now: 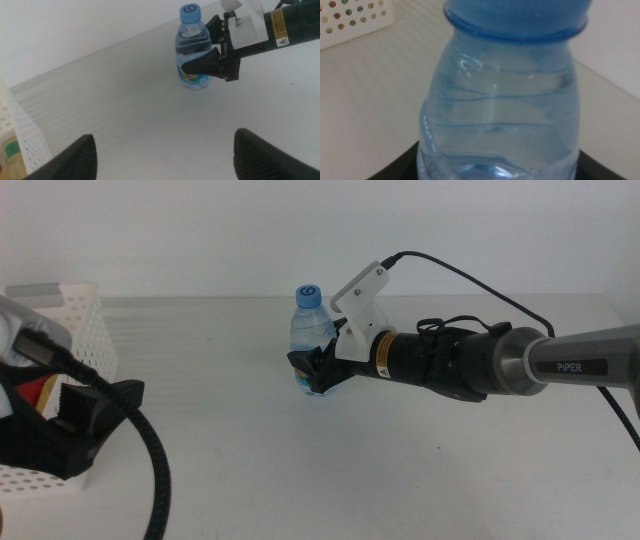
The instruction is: Use arms to grab the bottles and put them into the dustbin to the left of the table.
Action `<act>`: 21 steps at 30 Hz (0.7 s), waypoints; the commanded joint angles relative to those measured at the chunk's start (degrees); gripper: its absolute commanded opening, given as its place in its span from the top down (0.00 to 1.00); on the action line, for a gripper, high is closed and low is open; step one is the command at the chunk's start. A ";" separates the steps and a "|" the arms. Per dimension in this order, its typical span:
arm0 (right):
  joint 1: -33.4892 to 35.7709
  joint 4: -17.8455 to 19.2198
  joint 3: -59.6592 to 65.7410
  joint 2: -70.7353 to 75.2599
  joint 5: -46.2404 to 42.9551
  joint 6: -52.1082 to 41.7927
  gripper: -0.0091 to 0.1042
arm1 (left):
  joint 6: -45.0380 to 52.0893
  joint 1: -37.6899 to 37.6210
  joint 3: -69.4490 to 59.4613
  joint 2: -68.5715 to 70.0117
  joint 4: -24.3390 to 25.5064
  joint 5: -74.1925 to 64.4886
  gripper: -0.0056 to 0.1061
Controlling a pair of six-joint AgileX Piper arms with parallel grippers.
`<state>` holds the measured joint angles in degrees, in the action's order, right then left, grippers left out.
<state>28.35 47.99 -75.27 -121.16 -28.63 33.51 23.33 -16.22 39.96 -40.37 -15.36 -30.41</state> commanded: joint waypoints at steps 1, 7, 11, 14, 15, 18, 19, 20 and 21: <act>0.13 -1.47 -2.25 4.37 -5.74 0.18 0.86 | -0.82 -0.22 1.60 0.16 -1.03 3.85 0.14; 0.13 -1.52 -1.72 3.32 -6.20 2.77 0.75 | -0.82 -0.22 1.60 0.16 -1.03 3.85 0.14; 0.13 -1.52 -1.72 2.30 -5.99 3.32 0.72 | -0.82 -0.22 1.60 0.16 -1.03 3.85 0.14; 0.13 -1.52 -1.72 2.31 -5.99 3.21 0.67 | -0.82 -0.22 1.60 0.16 -1.03 3.85 0.14; 0.13 -1.52 -1.72 2.31 -5.99 3.21 0.63 | -0.82 -0.22 1.60 0.16 -1.03 3.85 0.14; 0.13 -1.16 -0.74 2.31 -6.03 3.21 0.31 | -0.82 -0.22 1.60 0.16 -1.03 3.85 0.14; 0.13 -1.08 -0.46 2.31 -6.03 3.30 0.25 | -0.82 -0.22 1.60 0.16 -1.03 3.85 0.14; 0.13 -1.15 0.10 2.36 -6.13 3.28 0.20 | -0.82 -0.22 1.60 0.16 -1.03 3.85 0.14; 0.13 -1.15 0.61 2.62 -6.27 3.28 0.16 | -0.82 -0.22 1.60 0.16 -1.03 3.85 0.14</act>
<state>28.35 48.03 -73.85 -122.70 -30.51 37.05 23.28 -16.22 39.96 -40.37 -15.36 -30.41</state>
